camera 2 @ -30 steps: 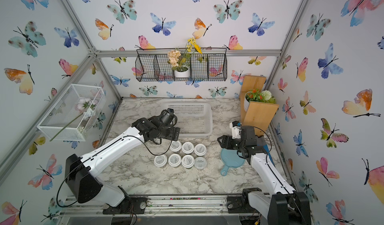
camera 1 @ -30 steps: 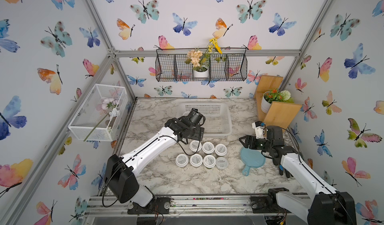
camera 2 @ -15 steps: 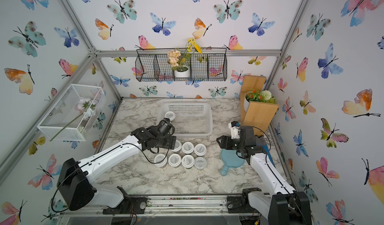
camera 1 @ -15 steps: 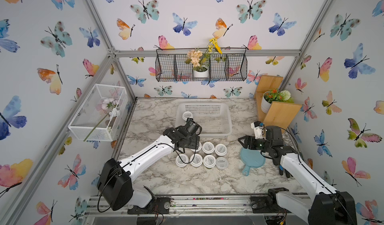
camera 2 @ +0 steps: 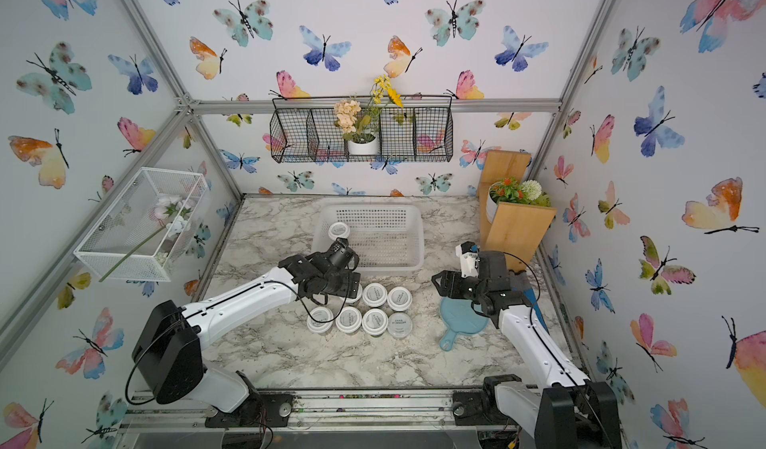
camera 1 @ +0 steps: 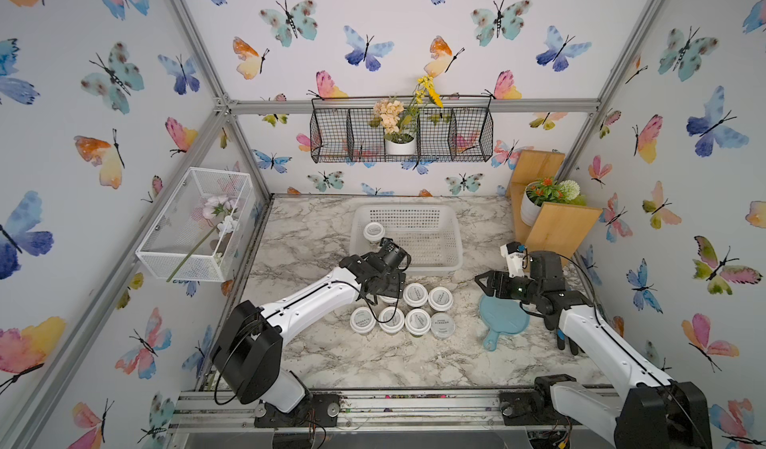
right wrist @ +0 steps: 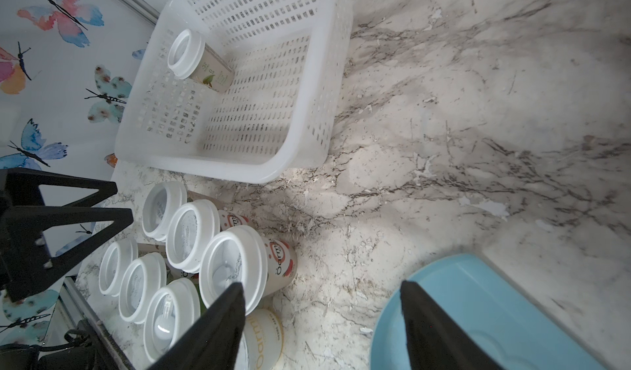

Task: Put the yogurt in the basket
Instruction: Pick up the yogurt from the center of the board.

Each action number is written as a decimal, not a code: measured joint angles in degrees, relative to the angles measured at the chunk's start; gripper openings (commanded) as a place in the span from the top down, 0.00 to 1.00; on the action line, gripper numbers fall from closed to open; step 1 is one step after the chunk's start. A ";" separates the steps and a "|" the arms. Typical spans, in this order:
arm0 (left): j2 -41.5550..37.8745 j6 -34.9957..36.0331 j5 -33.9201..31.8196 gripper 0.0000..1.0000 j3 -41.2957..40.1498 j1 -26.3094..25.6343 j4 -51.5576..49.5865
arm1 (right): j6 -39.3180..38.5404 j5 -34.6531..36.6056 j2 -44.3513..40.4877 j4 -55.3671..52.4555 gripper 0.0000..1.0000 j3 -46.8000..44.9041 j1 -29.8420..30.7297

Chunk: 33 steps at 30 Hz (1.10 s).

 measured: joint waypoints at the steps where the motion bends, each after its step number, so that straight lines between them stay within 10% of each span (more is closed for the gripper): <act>1: 0.24 0.00 0.00 0.16 0.00 -0.07 0.17 | -0.02 -0.02 0.02 0.00 0.25 0.00 0.02; 33: 5.75 -0.85 -0.02 0.19 0.00 -1.70 2.51 | -0.04 -0.33 0.74 0.00 0.22 0.00 0.72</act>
